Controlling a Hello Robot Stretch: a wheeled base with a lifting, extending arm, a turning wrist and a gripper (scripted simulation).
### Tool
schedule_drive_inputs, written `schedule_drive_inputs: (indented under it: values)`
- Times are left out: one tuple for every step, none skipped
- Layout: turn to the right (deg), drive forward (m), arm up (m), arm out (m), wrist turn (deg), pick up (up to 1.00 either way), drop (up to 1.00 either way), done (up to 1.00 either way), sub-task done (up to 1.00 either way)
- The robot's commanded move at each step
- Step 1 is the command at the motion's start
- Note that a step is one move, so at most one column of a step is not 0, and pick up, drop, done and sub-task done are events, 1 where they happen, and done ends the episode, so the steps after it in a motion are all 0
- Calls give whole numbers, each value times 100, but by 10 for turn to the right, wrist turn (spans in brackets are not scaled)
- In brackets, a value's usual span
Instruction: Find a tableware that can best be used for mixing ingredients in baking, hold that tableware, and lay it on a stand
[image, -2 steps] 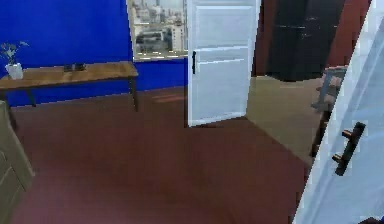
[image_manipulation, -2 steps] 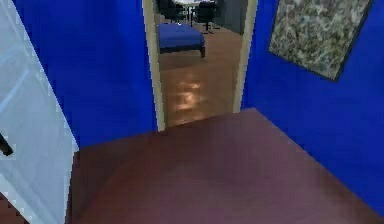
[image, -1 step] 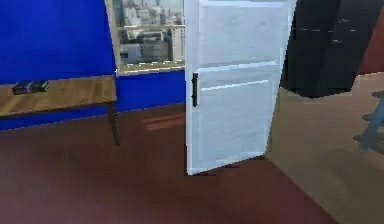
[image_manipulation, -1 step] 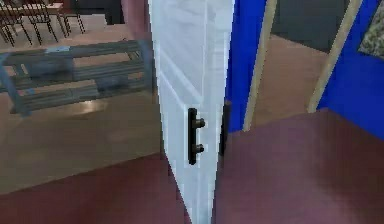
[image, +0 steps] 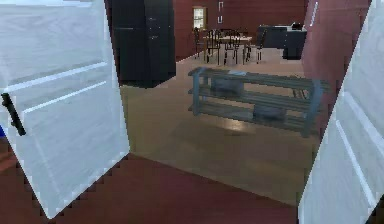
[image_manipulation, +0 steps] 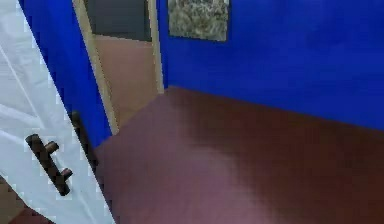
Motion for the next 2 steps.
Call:
schedule_drive_inputs:
  values:
    - [0, 100, 0, 0, 0, 0, 0, 0, 0]
    - [0, 80, 0, 0, 0, 0, 0, 0, 0]
